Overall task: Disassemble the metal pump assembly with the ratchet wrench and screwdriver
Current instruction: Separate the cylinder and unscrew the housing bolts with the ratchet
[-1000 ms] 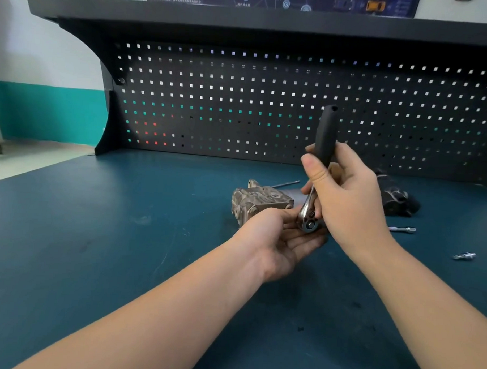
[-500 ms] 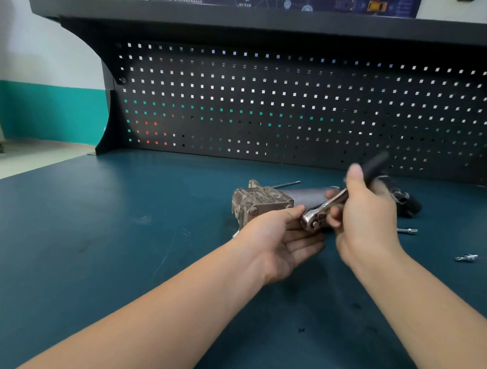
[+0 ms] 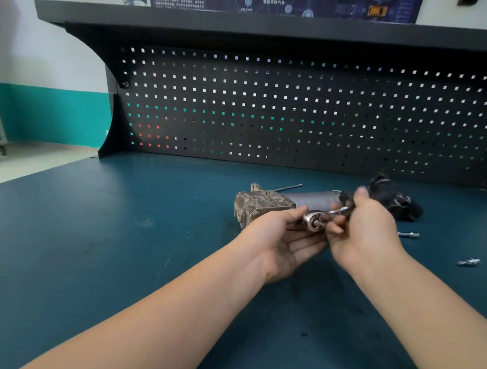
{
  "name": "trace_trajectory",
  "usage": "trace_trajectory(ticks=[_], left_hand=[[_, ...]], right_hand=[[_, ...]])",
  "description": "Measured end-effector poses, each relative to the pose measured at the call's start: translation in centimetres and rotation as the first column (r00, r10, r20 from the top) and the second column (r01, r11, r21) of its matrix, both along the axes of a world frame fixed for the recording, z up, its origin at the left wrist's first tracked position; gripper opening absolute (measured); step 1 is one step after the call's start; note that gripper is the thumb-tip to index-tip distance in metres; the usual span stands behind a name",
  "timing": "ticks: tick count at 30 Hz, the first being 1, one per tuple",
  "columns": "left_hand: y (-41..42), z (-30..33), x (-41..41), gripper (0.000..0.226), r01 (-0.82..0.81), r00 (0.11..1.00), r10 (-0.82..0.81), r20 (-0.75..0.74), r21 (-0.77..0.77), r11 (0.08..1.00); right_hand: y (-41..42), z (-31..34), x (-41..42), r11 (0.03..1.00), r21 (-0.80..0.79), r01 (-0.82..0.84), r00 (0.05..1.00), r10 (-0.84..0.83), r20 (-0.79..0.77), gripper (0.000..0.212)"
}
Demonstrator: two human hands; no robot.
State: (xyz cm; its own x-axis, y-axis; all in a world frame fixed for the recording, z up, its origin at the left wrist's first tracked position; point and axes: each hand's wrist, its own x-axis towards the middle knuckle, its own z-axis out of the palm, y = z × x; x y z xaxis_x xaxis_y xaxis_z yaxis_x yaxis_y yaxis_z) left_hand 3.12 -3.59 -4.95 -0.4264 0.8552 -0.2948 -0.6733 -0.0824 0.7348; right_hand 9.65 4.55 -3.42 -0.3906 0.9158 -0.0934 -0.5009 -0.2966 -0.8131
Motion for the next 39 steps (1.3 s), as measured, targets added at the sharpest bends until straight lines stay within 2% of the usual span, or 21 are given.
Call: trace_trajectory(ticks=[1, 3, 5, 7, 8, 10, 12, 13, 15, 16, 18, 20, 21, 24, 26, 28, 30, 32, 34, 36, 39], left_hand=[[0.0, -0.1, 0.0, 0.020, 0.008, 1.000, -0.008, -0.012, -0.009, 1.000], [0.1, -0.3, 0.1, 0.021, 0.009, 1.000, -0.010, -0.027, -0.026, 1.000], [0.2, -0.4, 0.2, 0.021, -0.002, 1.000, 0.002, -0.022, -0.030, 1.000], [0.1, -0.5, 0.3, 0.022, -0.003, 1.000, 0.002, -0.020, -0.031, 1.000], [0.1, -0.5, 0.3, 0.023, 0.005, 1.000, -0.006, -0.018, -0.030, 1.000], [-0.1, -0.4, 0.4, 0.026, 0.028, 1.000, -0.028, -0.004, -0.020, 0.999], [-0.3, -0.3, 0.3, 0.024, 0.030, 0.999, -0.029, 0.030, -0.007, 1.000], [-0.3, -0.3, 0.2, 0.023, 0.020, 0.999, -0.020, 0.041, -0.005, 1.000], [-0.3, -0.3, 0.1, 0.021, 0.003, 0.999, -0.003, 0.038, -0.001, 1.000], [-0.3, -0.3, 0.1, 0.019, -0.002, 1.000, 0.002, 0.031, 0.002, 1.000], [-0.2, -0.2, 0.0, 0.016, -0.013, 1.000, 0.012, 0.019, 0.005, 1.000], [-0.1, -0.1, 0.1, 0.016, -0.023, 0.999, 0.023, 0.025, 0.011, 1.000], [-0.1, -0.1, 0.1, 0.017, -0.028, 0.999, 0.027, 0.034, 0.013, 1.000], [-0.1, -0.2, 0.1, 0.019, -0.031, 0.998, 0.030, 0.052, 0.020, 0.999], [0.0, -0.2, 0.2, 0.018, -0.025, 0.998, 0.024, 0.063, 0.026, 0.999], [0.1, -0.4, 0.2, 0.018, -0.016, 0.998, 0.015, 0.058, 0.022, 1.000], [0.1, -0.5, 0.2, 0.019, -0.004, 0.999, 0.004, 0.040, 0.010, 1.000], [-0.1, -0.5, 0.1, 0.022, 0.009, 0.999, -0.009, 0.034, -0.002, 1.000], [-0.2, -0.5, 0.0, 0.025, 0.018, 0.999, -0.018, 0.029, -0.011, 1.000], [-0.2, -0.5, 0.0, 0.024, 0.005, 1.000, -0.005, 0.027, -0.006, 1.000], [-0.1, -0.5, 0.0, 0.019, -0.016, 1.000, 0.015, 0.010, 0.012, 1.000]], right_hand=[[0.2, -0.3, 0.1, 0.991, -0.131, -0.019, 1.000, 0.017, -0.013, 0.027], [0.3, -0.9, -0.1, 0.979, -0.200, -0.040, 0.999, 0.037, -0.020, 0.027], [0.4, -0.9, -0.3, 0.997, -0.080, -0.013, 1.000, 0.014, 0.012, 0.030], [0.4, -0.3, -0.2, 0.972, 0.231, 0.046, 0.997, -0.060, 0.055, 0.032], [0.3, 0.0, -0.1, 0.896, 0.442, 0.049, 0.991, -0.100, 0.093, 0.029], [-0.3, 0.3, 0.2, 0.619, 0.785, -0.026, 0.969, -0.176, 0.171, 0.023], [-0.8, 0.4, 0.4, 0.408, 0.907, -0.104, 0.952, -0.224, 0.210, 0.021], [-1.0, 0.5, 0.4, 0.373, 0.920, -0.121, 0.948, -0.232, 0.218, 0.022], [-1.3, 0.6, 0.6, 0.397, 0.910, -0.121, 0.951, -0.215, 0.221, 0.020], [-1.3, 0.6, 0.6, 0.450, 0.887, -0.107, 0.957, -0.195, 0.214, 0.018], [-1.3, 0.6, 0.5, 0.650, 0.759, -0.049, 0.979, -0.118, 0.165, 0.019], [-1.3, 0.6, 0.4, 0.877, 0.480, -0.005, 0.999, -0.021, 0.050, 0.023], [-1.3, 0.6, 0.4, 0.948, 0.318, -0.002, 1.000, 0.003, -0.005, 0.024], [-1.1, 0.4, 0.6, 0.999, -0.049, -0.008, 0.999, 0.006, -0.033, 0.027], [-0.8, 0.1, 0.6, 0.993, -0.117, -0.002, 1.000, 0.002, -0.002, 0.029], [-0.7, -0.1, 0.5, 0.999, -0.027, 0.025, 0.999, -0.024, 0.049, 0.032], [-0.6, 0.0, 0.4, 0.968, 0.246, 0.056, 0.993, -0.080, 0.089, 0.031], [-0.7, 0.3, 0.4, 0.821, 0.570, 0.026, 0.984, -0.120, 0.129, 0.027], [-0.7, 0.7, 0.6, 0.637, 0.770, -0.048, 0.967, -0.164, 0.196, 0.024], [-0.8, 1.0, 0.8, 0.539, 0.837, -0.094, 0.957, -0.184, 0.226, 0.023], [-0.8, 1.0, 0.9, 0.501, 0.860, -0.093, 0.948, -0.221, 0.231, 0.026]])
